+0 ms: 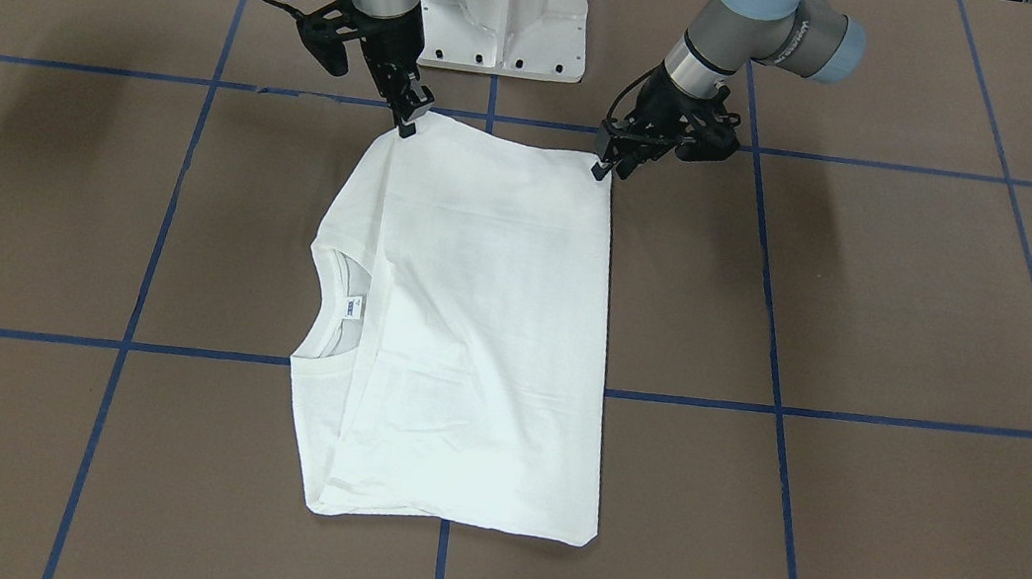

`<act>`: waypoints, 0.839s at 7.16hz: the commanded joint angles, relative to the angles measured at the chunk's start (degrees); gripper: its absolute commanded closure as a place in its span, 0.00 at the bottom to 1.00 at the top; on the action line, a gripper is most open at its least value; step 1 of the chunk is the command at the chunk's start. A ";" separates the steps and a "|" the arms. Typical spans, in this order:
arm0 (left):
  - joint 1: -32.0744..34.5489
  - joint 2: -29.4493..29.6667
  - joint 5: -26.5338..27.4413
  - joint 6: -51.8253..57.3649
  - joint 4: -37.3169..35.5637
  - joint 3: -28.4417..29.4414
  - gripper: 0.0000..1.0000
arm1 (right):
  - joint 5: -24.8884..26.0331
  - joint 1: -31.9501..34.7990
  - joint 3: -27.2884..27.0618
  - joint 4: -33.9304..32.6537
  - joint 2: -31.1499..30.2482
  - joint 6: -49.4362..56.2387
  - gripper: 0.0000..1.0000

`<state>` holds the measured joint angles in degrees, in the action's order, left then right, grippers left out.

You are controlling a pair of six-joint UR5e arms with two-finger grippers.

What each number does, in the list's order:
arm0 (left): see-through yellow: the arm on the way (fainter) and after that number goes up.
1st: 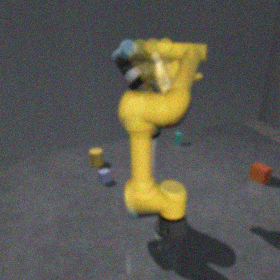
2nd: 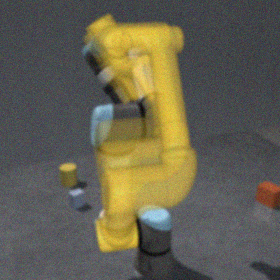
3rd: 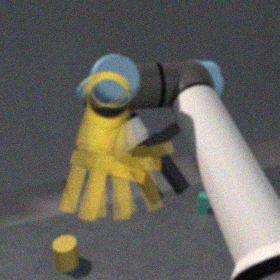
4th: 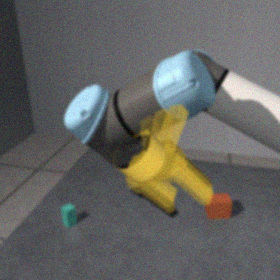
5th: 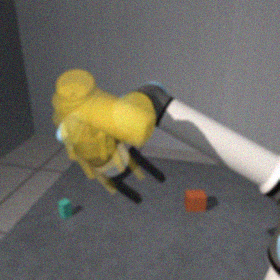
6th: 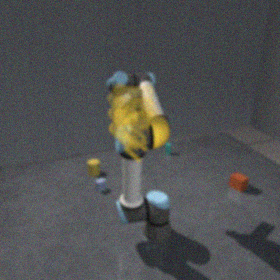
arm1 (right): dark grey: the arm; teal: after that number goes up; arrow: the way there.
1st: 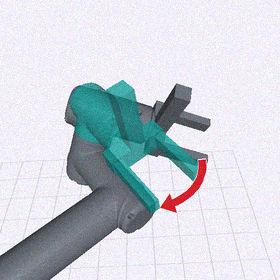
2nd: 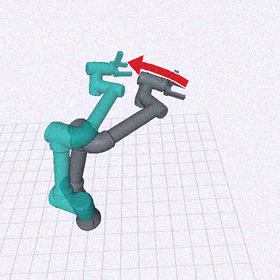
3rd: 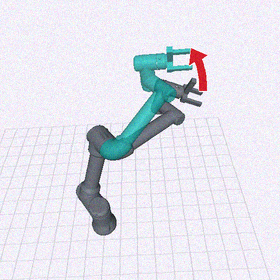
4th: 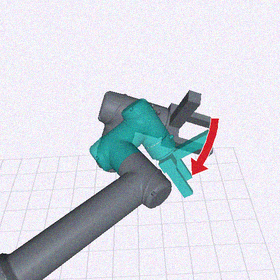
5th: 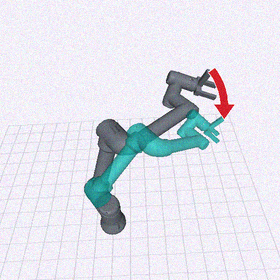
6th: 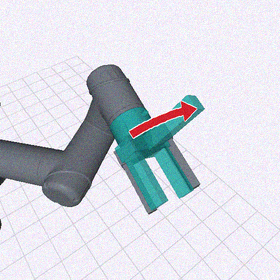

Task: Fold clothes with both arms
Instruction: 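Lower both grippers to the shirt edge nearest the robot and grasp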

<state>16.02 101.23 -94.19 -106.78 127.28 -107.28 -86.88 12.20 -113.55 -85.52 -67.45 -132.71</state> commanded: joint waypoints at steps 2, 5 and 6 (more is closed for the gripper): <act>-1.43 0.20 -0.03 -0.01 -0.01 0.05 0.96 | 0.04 0.02 -0.10 0.00 0.04 0.00 1.00; -1.52 0.46 -0.03 -0.01 0.08 -2.04 1.00 | -0.05 0.10 -1.14 0.00 -0.22 -0.09 1.00; -1.43 0.38 -0.03 -0.01 0.08 -3.19 1.00 | 0.04 0.19 -1.50 0.00 -0.40 -0.09 1.00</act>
<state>14.55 101.59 -94.22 -106.80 127.35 -109.10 -86.90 12.31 -114.46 -85.52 -67.62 -132.79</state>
